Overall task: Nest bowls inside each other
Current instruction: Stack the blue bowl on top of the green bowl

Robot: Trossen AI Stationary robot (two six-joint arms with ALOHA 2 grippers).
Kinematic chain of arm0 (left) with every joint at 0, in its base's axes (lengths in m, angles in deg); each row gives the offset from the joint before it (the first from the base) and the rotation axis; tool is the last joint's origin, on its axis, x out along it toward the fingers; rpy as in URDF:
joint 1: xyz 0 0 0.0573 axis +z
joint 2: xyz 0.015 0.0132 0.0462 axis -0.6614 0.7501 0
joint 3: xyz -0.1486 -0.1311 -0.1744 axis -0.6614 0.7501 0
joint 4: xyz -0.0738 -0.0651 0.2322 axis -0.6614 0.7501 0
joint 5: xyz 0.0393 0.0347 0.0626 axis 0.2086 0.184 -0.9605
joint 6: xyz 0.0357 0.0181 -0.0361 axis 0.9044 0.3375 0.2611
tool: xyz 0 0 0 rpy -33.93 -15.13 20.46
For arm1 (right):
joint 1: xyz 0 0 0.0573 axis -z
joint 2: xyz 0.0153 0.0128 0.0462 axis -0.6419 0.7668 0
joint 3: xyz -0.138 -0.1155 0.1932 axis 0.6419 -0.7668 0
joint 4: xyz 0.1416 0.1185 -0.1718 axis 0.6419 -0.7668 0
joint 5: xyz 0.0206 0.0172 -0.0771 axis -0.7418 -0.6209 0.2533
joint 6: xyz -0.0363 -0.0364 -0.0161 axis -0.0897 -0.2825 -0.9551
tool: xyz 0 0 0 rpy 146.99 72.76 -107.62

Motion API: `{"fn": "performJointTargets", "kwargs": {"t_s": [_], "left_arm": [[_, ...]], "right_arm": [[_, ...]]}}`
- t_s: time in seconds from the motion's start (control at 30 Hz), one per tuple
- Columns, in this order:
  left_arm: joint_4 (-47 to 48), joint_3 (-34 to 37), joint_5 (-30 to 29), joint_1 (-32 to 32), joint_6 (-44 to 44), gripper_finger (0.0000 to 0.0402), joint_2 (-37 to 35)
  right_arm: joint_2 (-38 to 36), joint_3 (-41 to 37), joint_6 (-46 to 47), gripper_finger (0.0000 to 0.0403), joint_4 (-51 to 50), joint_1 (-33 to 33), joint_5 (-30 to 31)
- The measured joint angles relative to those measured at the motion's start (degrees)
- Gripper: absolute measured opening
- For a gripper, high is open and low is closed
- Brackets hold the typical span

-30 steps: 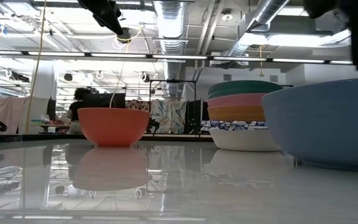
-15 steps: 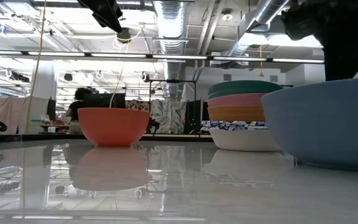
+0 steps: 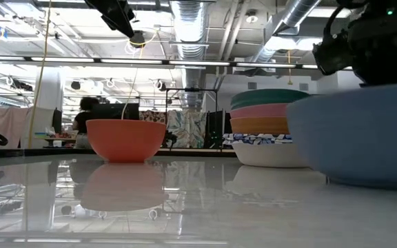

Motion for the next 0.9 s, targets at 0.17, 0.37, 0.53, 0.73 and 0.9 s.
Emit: {"fn": "performJointTargets", "kwargs": {"t_s": [0.17,0.37,0.53,0.73,0.9], "left_arm": [[0.2,0.0,-4.2,0.0,0.0,0.0133,0.0],[0.1,0.0,-4.2,0.0,0.0,0.0133,0.0],[-0.6,0.0,-4.3,0.0,0.0,0.0133,0.0],[-0.6,0.0,-4.3,0.0,0.9,0.0133,0.0],[-1.3,0.0,-5.1,0.0,1.7,0.0133,0.0]], "right_arm": [[-0.2,-0.1,-1.0,0.0141,0.2,0.0,0.0],[-0.1,-0.1,-3.5,0.012,0.3,1.2,-3.0],[0.8,-0.1,-5.8,0.0045,0.3,2.1,-3.0],[0.2,0.1,-6.1,0.0015,2.8,3.5,-3.4],[-0.7,3.7,-7.0,0.0007,2.2,3.5,-3.0]]}}
